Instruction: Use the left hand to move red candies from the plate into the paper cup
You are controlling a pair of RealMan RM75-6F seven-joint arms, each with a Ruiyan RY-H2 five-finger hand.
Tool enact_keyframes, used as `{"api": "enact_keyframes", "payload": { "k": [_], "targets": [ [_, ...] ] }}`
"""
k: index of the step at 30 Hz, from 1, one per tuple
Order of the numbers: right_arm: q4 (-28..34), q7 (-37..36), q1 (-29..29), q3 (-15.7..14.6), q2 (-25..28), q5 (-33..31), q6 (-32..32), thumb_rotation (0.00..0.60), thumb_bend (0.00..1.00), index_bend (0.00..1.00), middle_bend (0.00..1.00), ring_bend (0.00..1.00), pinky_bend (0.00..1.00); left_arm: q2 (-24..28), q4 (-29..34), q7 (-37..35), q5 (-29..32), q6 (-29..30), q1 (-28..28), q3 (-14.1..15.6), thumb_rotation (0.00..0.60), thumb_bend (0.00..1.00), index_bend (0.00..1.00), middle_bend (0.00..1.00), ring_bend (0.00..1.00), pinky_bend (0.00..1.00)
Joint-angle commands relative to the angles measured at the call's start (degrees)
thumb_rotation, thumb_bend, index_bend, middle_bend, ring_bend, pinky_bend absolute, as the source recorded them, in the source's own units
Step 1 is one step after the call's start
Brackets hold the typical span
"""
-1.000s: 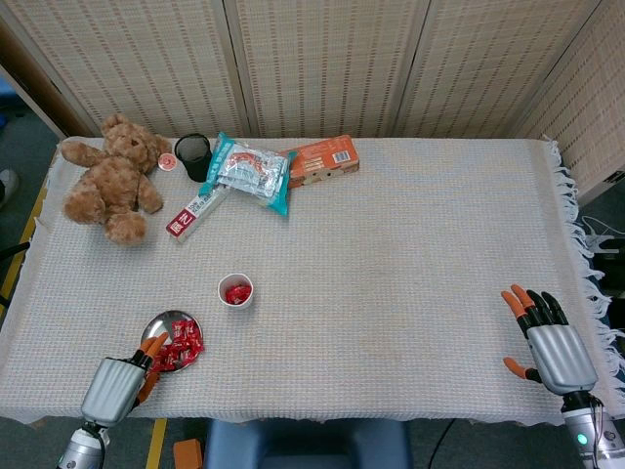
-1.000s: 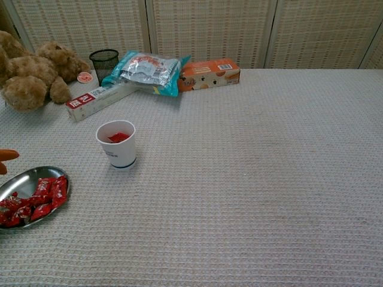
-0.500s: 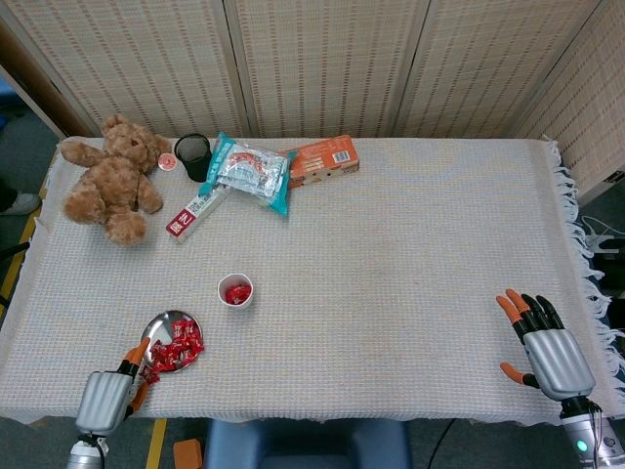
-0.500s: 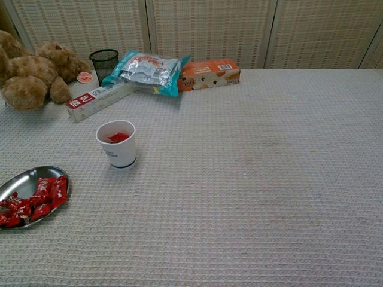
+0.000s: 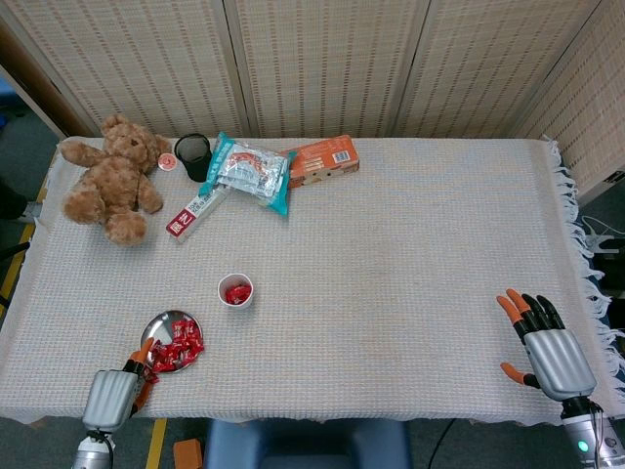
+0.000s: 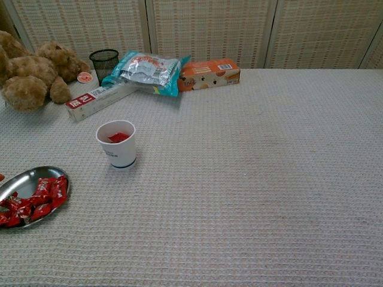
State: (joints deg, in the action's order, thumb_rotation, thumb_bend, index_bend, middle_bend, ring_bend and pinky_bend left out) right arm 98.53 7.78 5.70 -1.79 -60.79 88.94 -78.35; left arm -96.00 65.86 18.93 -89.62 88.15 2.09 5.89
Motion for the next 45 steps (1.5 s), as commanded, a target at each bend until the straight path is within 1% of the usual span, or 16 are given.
{"api": "enact_keyframes", "payload": {
  "k": [1,19,22,24,29,32,38,45],
  "targets": [
    [0.0,0.0,-0.1,0.0,0.0,0.1,-0.1,0.600,0.08,0.00,0.00,0.00,0.00,0.1,0.1,0.8,0.2,-0.3,-0.4,0.0,0.600,0.37,0.03,0.31,0.84,1.00],
    [0.0,-0.2,-0.1,-0.1,0.1,0.3,-0.1,0.600,0.08,0.00,0.00,0.00,0.00,-0.9,-0.4,2.5,-1.2,-1.3,-0.8,-0.2,0.600,0.37,0.05,0.36,0.84,1.00],
    [0.0,-0.2,-0.1,-0.1,0.1,0.2,0.0,0.600,0.08,0.00,0.00,0.00,0.00,-1.1,-0.6,2.7,-1.4,-1.1,-0.8,-0.4,0.600,0.37,0.07,0.38,0.84,1.00],
    [0.0,-0.2,-0.1,-0.1,0.1,0.2,-0.1,0.600,0.08,0.00,0.00,0.00,0.00,-1.1,-0.7,2.6,-1.4,-1.1,-0.9,-0.5,0.600,0.37,0.09,0.40,0.84,1.00],
    [0.0,-0.1,0.0,0.0,0.0,0.1,0.0,0.600,0.08,0.00,0.00,0.00,0.00,-1.3,-1.3,2.0,-1.4,-0.9,-1.1,-0.7,0.600,0.37,0.21,0.47,0.84,1.00],
    [0.0,0.1,0.0,0.0,0.0,0.0,0.1,0.600,0.08,0.00,0.00,0.00,0.00,-1.4,-1.6,1.8,-1.3,-1.0,-1.2,-0.9,0.600,0.37,0.26,0.48,0.84,1.00],
    [0.0,0.2,0.0,0.0,-0.1,-0.1,0.2,0.600,0.08,0.00,0.00,0.00,0.00,-1.4,-2.1,1.4,-1.4,-0.9,-1.3,-1.2,0.600,0.37,0.34,0.54,0.84,1.00],
    [-0.1,0.3,0.0,0.1,-0.1,-0.4,0.3,0.600,0.08,0.00,0.00,0.00,0.00,-1.2,-2.5,0.7,-1.7,-0.8,-1.0,-1.7,0.600,0.37,0.40,0.60,0.84,1.00]
  ]
}}
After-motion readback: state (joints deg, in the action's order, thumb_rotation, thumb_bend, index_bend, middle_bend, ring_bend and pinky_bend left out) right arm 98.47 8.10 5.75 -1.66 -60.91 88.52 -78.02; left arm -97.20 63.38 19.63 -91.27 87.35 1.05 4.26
